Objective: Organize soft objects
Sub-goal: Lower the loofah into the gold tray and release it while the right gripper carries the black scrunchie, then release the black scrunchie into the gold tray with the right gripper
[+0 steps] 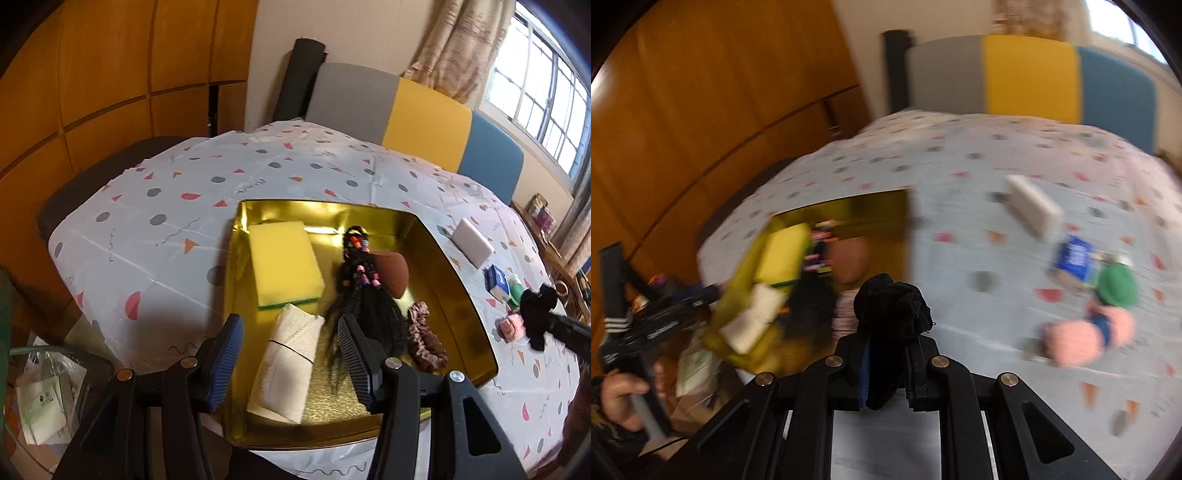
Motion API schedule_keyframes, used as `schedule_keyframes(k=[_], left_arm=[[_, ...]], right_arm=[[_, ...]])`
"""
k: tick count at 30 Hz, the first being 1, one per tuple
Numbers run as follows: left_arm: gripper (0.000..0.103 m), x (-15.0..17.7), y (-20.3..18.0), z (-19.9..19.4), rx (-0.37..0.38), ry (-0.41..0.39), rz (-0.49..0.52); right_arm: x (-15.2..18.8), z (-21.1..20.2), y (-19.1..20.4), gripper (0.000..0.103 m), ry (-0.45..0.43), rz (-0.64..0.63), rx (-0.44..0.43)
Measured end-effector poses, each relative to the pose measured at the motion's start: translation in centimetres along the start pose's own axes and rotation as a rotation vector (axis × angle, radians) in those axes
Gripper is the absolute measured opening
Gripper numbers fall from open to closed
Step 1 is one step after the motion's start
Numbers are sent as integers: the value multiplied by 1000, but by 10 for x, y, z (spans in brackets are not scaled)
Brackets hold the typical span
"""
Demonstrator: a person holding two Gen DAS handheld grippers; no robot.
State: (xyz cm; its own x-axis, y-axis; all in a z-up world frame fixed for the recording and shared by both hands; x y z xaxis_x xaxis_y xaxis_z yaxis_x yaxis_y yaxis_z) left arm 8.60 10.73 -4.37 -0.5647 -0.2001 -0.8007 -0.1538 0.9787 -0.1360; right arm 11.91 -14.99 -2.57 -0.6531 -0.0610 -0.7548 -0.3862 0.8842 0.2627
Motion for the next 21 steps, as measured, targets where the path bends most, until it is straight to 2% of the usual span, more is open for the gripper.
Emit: schedule_keyframes(k=[5,10,16,19,21], left_arm=[[54,-4,20,-1,-35,-14,-37],[54,-4,34,-2,-59,-18,-53],[54,-1,42,1,-73,-5,-65],[54,0,40,0,-69,-6,-56],[54,0,36,0,-67,-4,-43]], right_arm=[[15,42,58,15,88,-37,-128],[41,83,99,16,201,-65,-200],[67,116,121,24,288,-91,-211],[72,118,122,26,287,-88,-210],[72,117,121,36,283,-78,-217]])
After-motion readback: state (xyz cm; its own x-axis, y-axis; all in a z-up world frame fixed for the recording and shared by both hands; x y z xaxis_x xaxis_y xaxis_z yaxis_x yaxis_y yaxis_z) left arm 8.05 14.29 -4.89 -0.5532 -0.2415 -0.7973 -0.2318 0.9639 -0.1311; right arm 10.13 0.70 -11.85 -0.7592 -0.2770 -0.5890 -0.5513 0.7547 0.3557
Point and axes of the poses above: each gripper's, at about its wrist camera, not at the fingertips, and z roughly the way its jaws point, y to its left, x to its underside, the point moved 5 cm from there along z, roughly the way its jaws point, and after that the axes turned 11 degrees about -y, right-handed, at the moved point
